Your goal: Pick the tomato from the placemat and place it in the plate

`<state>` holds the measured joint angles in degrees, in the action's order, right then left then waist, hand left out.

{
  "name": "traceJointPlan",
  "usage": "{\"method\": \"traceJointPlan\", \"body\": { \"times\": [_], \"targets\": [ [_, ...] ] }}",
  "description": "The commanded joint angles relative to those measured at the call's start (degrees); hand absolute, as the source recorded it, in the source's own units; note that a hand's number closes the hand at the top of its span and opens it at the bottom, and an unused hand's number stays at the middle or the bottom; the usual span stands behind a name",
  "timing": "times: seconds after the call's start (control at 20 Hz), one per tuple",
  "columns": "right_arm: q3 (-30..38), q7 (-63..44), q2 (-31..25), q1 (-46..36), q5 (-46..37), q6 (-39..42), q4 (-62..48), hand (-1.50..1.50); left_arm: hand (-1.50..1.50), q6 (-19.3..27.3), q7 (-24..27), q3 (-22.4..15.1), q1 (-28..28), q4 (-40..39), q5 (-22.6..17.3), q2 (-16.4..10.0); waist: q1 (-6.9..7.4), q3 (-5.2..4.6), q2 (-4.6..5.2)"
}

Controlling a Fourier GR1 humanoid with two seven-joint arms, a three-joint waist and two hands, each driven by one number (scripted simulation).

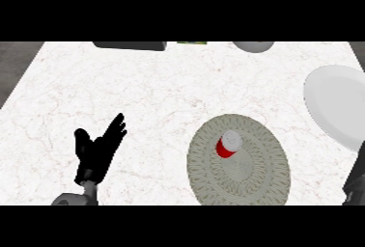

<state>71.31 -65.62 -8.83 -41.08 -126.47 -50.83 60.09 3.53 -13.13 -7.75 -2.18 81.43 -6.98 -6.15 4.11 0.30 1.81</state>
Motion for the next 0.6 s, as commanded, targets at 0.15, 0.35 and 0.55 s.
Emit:
{"method": "traceJointPlan", "body": {
  "times": [0.15, 0.35, 0.55],
  "targets": [
    [6.9, -4.3, -5.2, -2.7, 11.4, -4.5, -16.9, -1.50, 0.00, 0.0, -0.3, 0.9, 2.4, 1.9, -0.1, -1.3, -1.22, 0.07, -0.80],
    [6.0, 2.7, -7.7, -2.0, 17.8, -16.2, -24.6, -1.50, 0.00, -1.2, 0.4, 1.0, 2.2, 1.7, -0.9, -1.1, -1.44, 0.09, -0.73],
    [3.0, 8.1, -7.8, -1.1, 19.5, -27.0, -25.3, -1.50, 0.00, 0.8, 0.3, 0.9, 0.5, -0.1, 0.4, 0.1, -1.68, 0.09, -0.62]
  ]
}}
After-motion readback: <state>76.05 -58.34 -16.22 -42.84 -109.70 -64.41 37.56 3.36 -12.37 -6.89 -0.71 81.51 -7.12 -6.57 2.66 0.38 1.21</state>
